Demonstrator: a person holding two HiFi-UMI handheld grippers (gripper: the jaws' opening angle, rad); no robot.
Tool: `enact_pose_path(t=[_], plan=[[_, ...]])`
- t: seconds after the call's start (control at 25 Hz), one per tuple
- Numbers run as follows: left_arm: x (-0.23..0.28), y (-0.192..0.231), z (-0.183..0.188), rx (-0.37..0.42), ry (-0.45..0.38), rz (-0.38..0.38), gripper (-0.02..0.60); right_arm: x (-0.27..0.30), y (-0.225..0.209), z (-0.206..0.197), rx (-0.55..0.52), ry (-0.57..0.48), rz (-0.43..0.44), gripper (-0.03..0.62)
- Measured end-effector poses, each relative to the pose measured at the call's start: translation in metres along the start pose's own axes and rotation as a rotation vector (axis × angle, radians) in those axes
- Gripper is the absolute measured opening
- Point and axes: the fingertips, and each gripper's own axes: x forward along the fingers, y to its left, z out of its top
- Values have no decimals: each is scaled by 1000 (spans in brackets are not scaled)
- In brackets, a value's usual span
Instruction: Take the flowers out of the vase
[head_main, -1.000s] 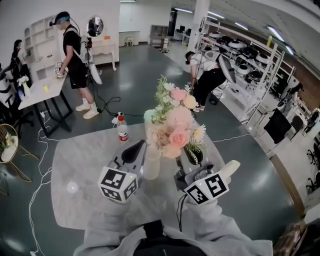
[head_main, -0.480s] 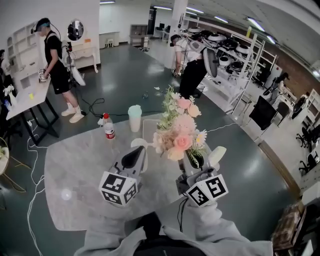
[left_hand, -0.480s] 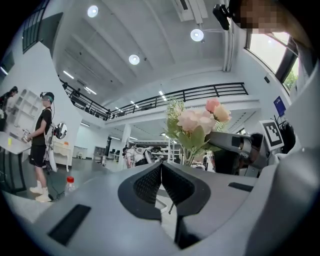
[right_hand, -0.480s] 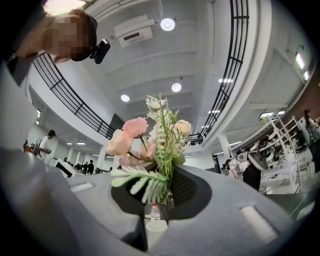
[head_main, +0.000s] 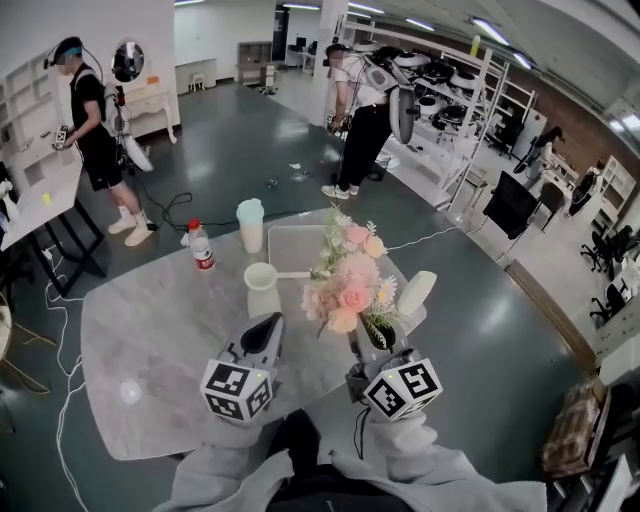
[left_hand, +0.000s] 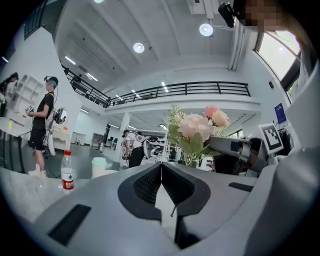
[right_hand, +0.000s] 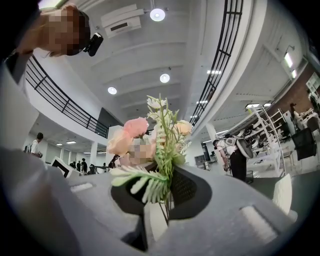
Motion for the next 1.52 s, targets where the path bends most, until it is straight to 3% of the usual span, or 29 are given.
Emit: enact_pose_path(t=[0.48,0.88,1.52], plan=[[-21,-14,-67,-61,92,30,3,-32,2,-88,85,176,-49,57],[-44,-19,-105,-133,147,50,3,-51,11,-130,150,260,-98,57],[-58,-21,-123,-165,180,54,3,-54,34,-144,172,290,-66,57]])
